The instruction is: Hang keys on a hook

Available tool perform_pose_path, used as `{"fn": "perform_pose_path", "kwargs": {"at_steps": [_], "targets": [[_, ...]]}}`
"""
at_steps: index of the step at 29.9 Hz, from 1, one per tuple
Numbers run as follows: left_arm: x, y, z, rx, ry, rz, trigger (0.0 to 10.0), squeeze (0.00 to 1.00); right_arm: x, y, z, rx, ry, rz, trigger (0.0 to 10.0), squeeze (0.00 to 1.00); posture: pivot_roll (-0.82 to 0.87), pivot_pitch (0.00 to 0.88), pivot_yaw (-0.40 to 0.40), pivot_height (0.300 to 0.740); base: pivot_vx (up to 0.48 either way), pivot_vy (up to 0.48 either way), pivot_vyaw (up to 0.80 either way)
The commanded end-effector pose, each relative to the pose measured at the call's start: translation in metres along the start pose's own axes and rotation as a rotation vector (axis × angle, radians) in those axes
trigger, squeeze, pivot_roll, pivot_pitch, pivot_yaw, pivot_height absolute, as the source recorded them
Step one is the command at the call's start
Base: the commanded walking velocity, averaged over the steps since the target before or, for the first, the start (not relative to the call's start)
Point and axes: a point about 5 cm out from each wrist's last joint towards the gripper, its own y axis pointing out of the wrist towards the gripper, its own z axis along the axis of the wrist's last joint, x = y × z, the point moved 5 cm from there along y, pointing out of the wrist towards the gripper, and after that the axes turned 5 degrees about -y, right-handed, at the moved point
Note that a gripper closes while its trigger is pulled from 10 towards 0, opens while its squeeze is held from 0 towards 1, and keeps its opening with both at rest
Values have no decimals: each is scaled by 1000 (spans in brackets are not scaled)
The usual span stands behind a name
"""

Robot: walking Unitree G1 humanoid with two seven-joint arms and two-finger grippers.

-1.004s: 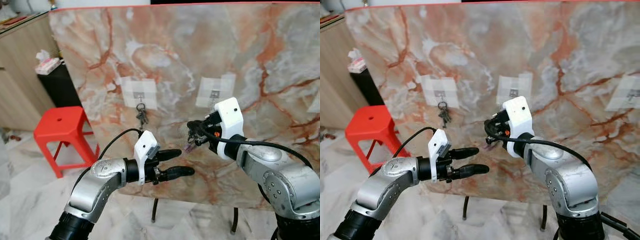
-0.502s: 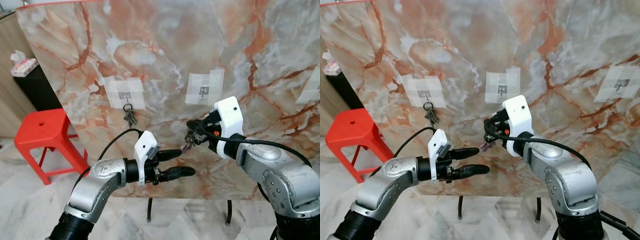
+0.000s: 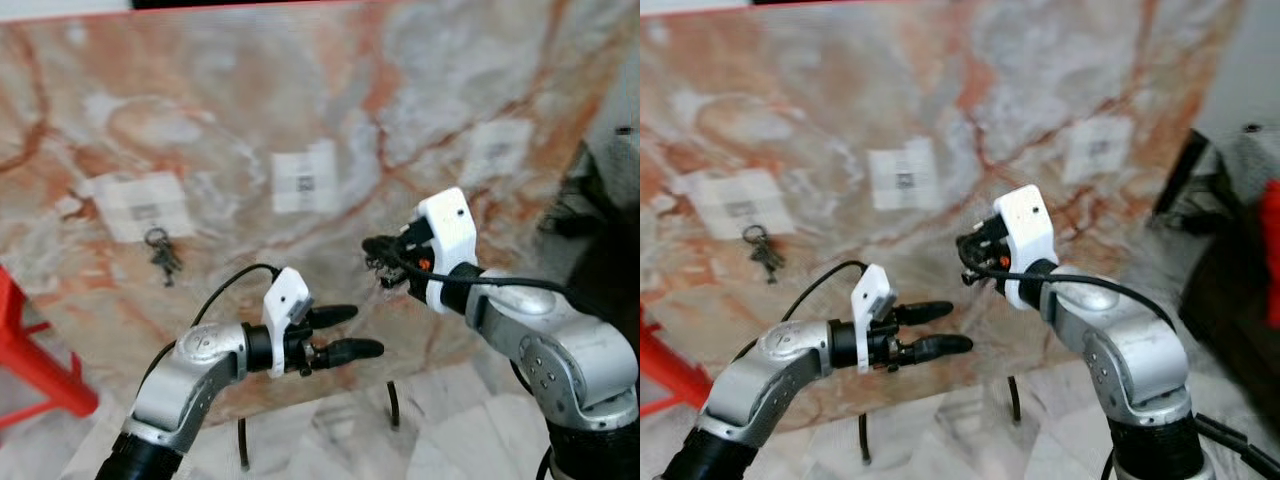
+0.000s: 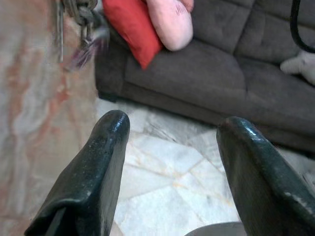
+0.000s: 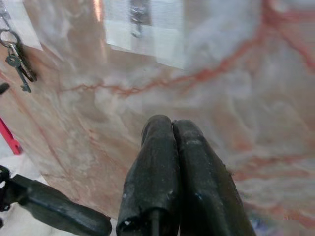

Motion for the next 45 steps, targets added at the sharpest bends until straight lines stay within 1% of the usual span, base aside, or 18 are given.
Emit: {"fn": "perform_pose_path", "kwargs": {"at_steps": [1,6,13,17,19,20,21,22,23,28,32,33,34,35,38,40,45], "targets": [[4,1,4,19,18,-15,10000,0,1,-1,7,24,-9,-1,10000,0,-33,0,-8,740,0,0,0],[2,2,4,10,39,-1,10000,0,0,-1,11,34,0,16,10000,0,-38,0,-11,740,0,0,0],[2,6,4,6,56,5,10000,0,-1,-1,14,48,-30,43,10000,0,-38,0,-27,740,0,0,0],[1,5,5,4,71,17,10000,0,-6,0,18,58,-43,71,10000,0,-38,0,-35,740,0,0,0],[-1,5,4,-6,95,35,10000,0,-9,0,20,62,-44,90,10000,0,-38,0,-40,740,0,0,0],[-4,4,2,-22,121,52,10000,0,-10,1,21,63,-46,97,10000,0,-39,0,-44,740,0,0,0],[-4,4,2,-22,121,52,10000,0,-10,1,21,63,-46,97,10000,0,-39,0,-44,740,0,0,0],[-8,4,-1,-40,159,78,10000,0,-10,1,22,63,-48,103,10000,0,-41,0,-47,740,0,0,0],[-10,5,-1,-45,178,93,10000,0,-10,1,23,63,-49,105,10000,0,-42,0,-48,740,0,0,0],[-15,3,4,-9,180,141,10000,0,-13,-1,23,59,-55,125,10000,0,-49,0,-53,740,0,0,0],[-17,-5,3,-22,185,157,10000,0,-14,-1,22,52,-50,130,10000,0,-48,0,-57,740,0,0,0],[-19,-8,0,-32,189,175,10000,0,-15,-1,21,50,-50,135,10000,0,-48,0,-57,740,0,0,0],[-19,-8,0,-32,189,175,10000,0,-15,-1,21,50,-50,135,10000,0,-48,0,-57,740,0,0,0],[-22,-10,-1,-37,194,193,10000,0,-18,0,21,49,-48,143,10000,0,-46,0,-64,740,0,0,0],[-25,-10,-2,-32,198,206,10000,0,-21,1,22,53,-44,158,10000,0,-46,0,-64,740,0,0,0],[-28,-8,-2,-24,207,234,10000,0,-25,1,22,55,-43,171,10000,0,-48,0,-66,740,0,0,0],[-33,-5,0,1,199,279,10000,0,-25,-1,24,57,-47,174,10000,0,-56,0,-70,740,0,0,0]]}}
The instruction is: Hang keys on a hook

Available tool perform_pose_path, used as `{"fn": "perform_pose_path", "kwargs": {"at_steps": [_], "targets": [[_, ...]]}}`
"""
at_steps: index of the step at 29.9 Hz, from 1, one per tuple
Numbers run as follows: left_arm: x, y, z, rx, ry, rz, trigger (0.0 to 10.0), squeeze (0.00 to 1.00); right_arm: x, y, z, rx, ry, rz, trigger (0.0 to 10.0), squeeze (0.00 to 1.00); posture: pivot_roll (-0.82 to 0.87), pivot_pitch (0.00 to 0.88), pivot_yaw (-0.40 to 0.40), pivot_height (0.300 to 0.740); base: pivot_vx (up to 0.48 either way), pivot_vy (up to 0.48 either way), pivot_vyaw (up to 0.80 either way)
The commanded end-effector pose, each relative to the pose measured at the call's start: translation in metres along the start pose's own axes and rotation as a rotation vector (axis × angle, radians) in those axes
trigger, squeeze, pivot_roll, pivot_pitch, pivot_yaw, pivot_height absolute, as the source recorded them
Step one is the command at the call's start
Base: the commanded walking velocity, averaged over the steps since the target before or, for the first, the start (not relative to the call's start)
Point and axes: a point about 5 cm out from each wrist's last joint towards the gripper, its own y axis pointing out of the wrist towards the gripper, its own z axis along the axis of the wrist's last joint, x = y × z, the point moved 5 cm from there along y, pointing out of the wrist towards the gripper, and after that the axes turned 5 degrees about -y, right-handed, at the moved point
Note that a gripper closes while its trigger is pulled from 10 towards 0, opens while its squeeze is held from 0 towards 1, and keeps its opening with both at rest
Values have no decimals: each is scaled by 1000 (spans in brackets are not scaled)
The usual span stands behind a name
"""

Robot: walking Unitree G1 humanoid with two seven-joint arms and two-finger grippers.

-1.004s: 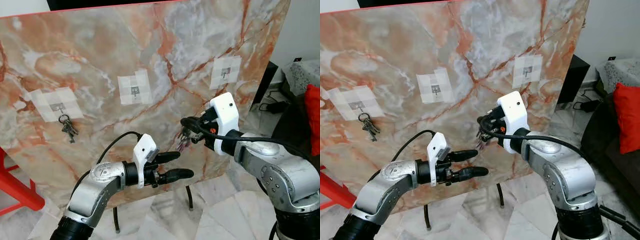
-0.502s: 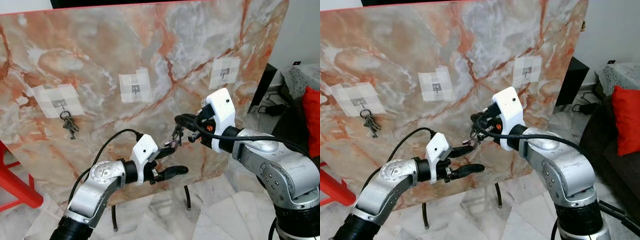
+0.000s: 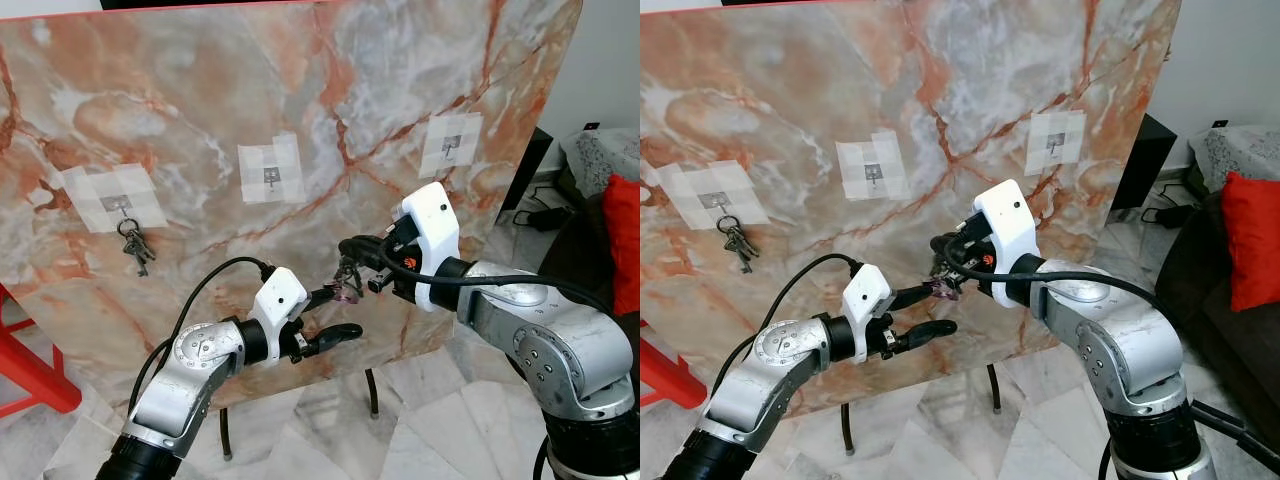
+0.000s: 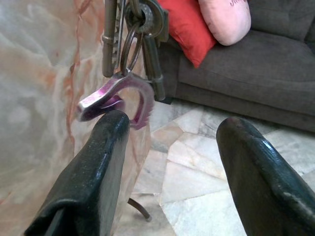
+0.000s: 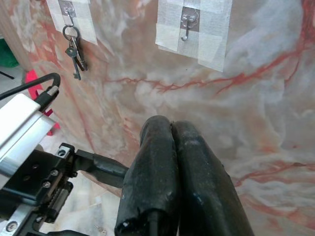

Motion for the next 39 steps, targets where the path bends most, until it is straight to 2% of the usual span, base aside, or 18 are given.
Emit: {"fn": "perform_pose_path", "kwargs": {"at_steps": [1,6,14,18,24,38,39], "targets": [[-7,-1,3,13,15,38,10000,0,-4,-3,14,33,-37,10,10000,0,-55,0,-70,740,0,0,0],[-17,-3,1,9,23,99,10000,0,-4,-2,15,33,-39,14,10000,0,-51,0,-74,740,0,0,0],[-25,-6,-2,16,15,147,10000,0,-5,-1,19,44,-40,17,10000,0,-53,0,-77,740,0,0,0],[-22,-5,0,48,-22,126,10000,0,-6,-1,21,50,-42,23,10000,0,-55,0,-80,740,0,0,0],[-16,-3,2,63,-26,88,10000,0,-8,0,21,48,-46,34,10000,0,-54,0,-82,740,0,0,0],[-14,4,3,74,-34,71,10000,0,-12,1,23,56,-41,49,10000,0,-59,0,-83,740,0,0,0],[-14,4,3,75,-34,69,7569,0,-12,1,23,56,-40,49,10000,0,-59,0,-83,740,0,0,0]]}}
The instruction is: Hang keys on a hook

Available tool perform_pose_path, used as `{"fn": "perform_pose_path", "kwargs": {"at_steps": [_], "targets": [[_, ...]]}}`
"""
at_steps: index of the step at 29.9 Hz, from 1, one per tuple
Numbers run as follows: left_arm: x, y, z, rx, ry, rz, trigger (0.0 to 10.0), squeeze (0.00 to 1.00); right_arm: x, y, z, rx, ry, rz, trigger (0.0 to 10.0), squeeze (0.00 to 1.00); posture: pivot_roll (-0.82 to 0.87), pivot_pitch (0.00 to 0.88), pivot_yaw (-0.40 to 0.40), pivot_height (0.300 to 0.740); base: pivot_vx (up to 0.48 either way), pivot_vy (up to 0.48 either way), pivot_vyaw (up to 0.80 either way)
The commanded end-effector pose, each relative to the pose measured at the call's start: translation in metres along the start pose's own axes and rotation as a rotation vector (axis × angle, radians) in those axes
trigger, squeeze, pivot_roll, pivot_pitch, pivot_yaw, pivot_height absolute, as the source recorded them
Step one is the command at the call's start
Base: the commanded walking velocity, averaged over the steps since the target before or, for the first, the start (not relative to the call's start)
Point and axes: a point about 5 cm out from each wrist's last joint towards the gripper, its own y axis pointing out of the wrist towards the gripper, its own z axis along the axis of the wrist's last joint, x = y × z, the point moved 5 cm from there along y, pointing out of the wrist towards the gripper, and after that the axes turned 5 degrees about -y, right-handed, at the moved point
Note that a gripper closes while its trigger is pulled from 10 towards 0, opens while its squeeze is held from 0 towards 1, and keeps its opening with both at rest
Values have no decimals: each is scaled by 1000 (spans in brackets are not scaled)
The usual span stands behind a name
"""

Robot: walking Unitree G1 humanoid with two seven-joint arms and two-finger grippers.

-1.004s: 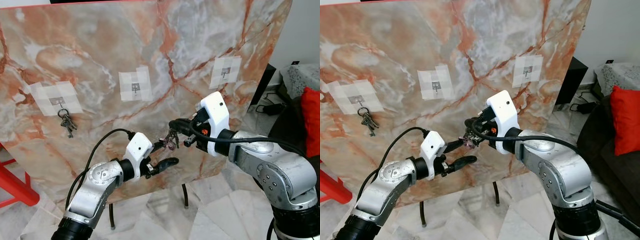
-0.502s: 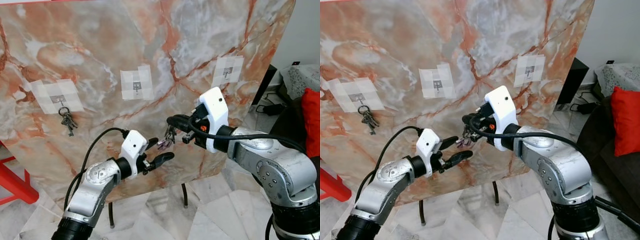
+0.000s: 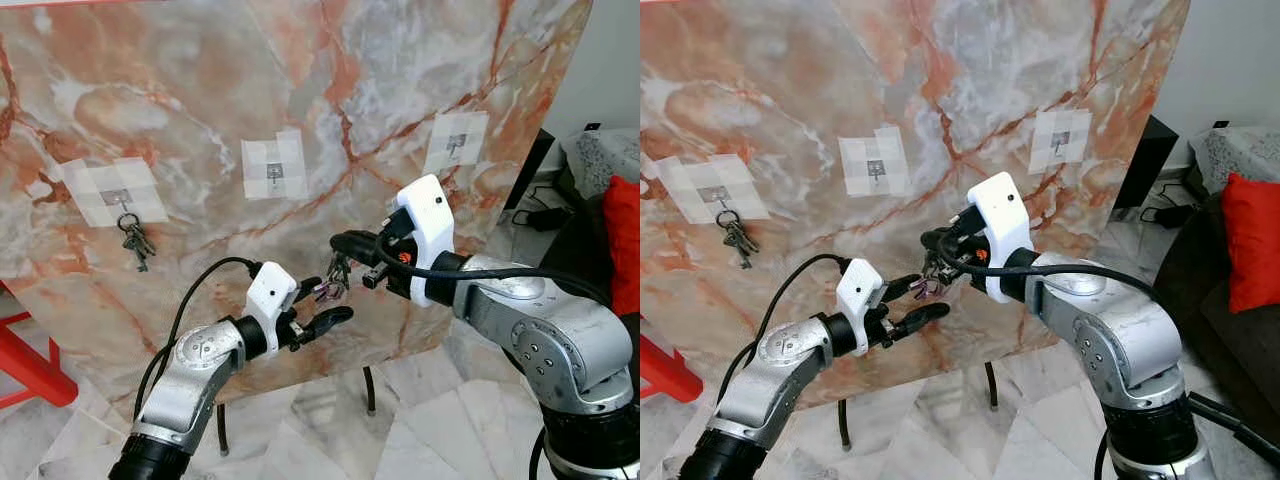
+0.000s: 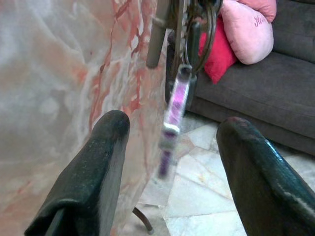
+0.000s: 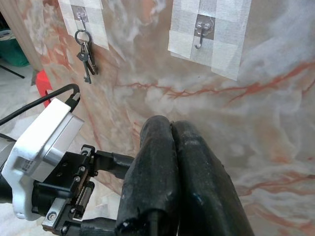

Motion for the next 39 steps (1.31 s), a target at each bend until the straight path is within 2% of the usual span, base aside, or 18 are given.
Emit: {"fn": "perform_pose_path", "kwargs": {"at_steps": [1,2,3,4,6,39], "targets": [[3,3,6,18,9,-23,7569,0,-6,-2,13,35,-39,15,10000,0,-59,0,-83,740,0,0,0],[3,3,6,19,8,-23,3765,0,-6,-2,13,35,-38,16,10000,0,-59,0,-83,740,0,0,0],[3,3,6,21,8,-24,3373,0,-6,-1,14,36,-37,16,10000,0,-60,0,-83,740,0,0,0],[3,3,6,22,7,-24,1529,0,-7,-1,14,35,-36,17,10000,0,-60,0,-83,740,0,0,0],[3,3,6,23,4,-24,0,0,-7,-1,13,34,-35,17,10000,0,-59,0,-84,740,0,0,0],[7,1,5,21,2,-57,0,0,-4,-1,9,18,-45,1,10000,0,-56,0,-84,740,0,0,0]]}}
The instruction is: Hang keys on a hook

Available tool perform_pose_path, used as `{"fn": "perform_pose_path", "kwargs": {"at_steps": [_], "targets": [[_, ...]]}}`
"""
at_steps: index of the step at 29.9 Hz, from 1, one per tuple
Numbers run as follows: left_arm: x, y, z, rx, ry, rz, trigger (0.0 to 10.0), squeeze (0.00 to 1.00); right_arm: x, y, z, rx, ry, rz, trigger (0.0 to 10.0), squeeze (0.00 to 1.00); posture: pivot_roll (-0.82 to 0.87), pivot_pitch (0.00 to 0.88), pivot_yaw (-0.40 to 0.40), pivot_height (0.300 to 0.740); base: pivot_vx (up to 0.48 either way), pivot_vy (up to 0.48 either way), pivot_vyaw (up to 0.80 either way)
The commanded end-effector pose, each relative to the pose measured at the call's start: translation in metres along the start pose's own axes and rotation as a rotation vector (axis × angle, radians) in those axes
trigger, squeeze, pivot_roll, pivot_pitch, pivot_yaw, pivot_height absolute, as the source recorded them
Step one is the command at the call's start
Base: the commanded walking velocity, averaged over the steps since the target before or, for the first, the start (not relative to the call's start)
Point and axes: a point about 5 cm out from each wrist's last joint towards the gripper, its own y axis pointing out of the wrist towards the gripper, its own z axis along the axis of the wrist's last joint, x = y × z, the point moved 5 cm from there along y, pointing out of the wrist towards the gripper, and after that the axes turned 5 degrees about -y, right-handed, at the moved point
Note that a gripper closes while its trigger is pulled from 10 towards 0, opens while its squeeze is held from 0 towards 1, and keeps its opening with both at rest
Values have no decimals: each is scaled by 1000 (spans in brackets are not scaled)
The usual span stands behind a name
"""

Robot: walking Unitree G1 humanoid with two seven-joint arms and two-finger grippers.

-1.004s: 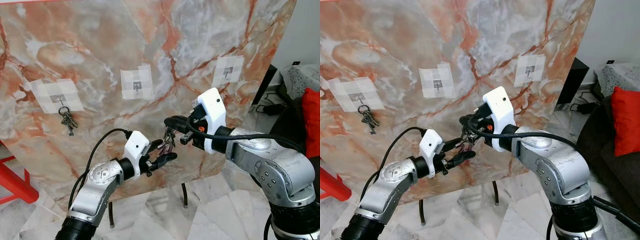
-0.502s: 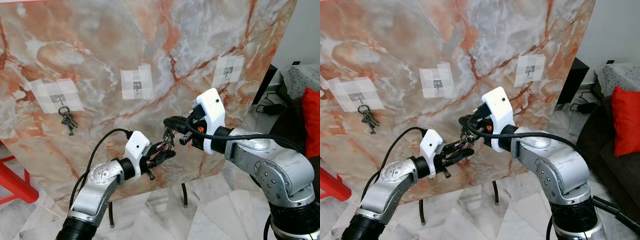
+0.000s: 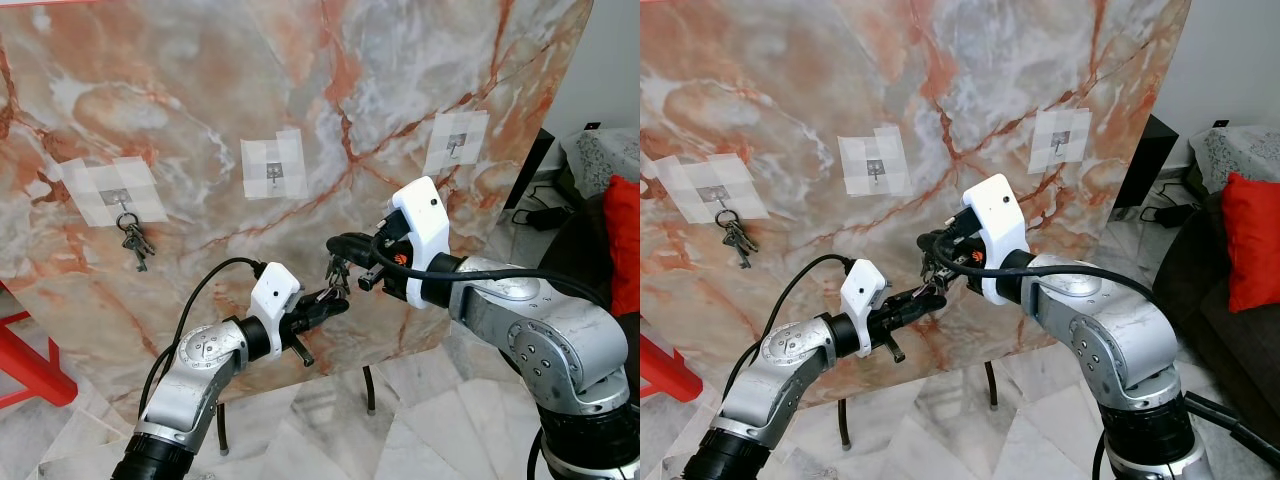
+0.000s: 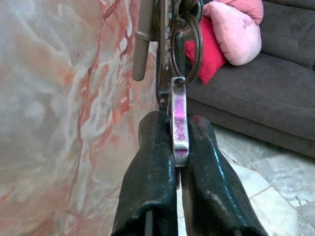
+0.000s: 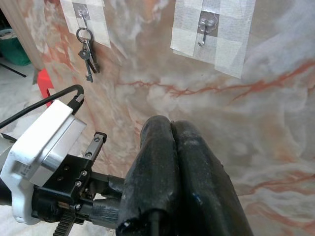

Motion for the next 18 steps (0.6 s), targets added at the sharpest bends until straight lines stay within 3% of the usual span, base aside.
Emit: {"fn": "perform_pose_path", "kwargs": {"at_steps": [1,10,11,13,14,18], "targets": [[3,0,5,17,7,-19,0,0,-1,-2,10,24,-45,-4,10000,0,-56,0,-84,740,0,0,0],[5,-2,4,12,-4,-38,0,0,0,-2,7,14,-48,-15,10000,0,-53,0,-82,740,0,0,0],[5,-2,4,11,-4,-39,0,0,1,-2,6,12,-48,-16,10000,349,-53,0,-82,740,0,0,0],[5,-2,3,10,-5,-40,0,0,1,-2,6,10,-49,-17,10000,349,-53,0,-82,740,0,0,0],[6,-2,3,8,-7,-44,0,0,2,-2,5,6,-52,-21,10000,1000,-51,0,-82,740,0,0,0],[7,-4,2,4,-10,-52,0,0,5,-2,1,-9,-70,-34,10000,1000,-51,0,-81,740,0,0,0]]}}
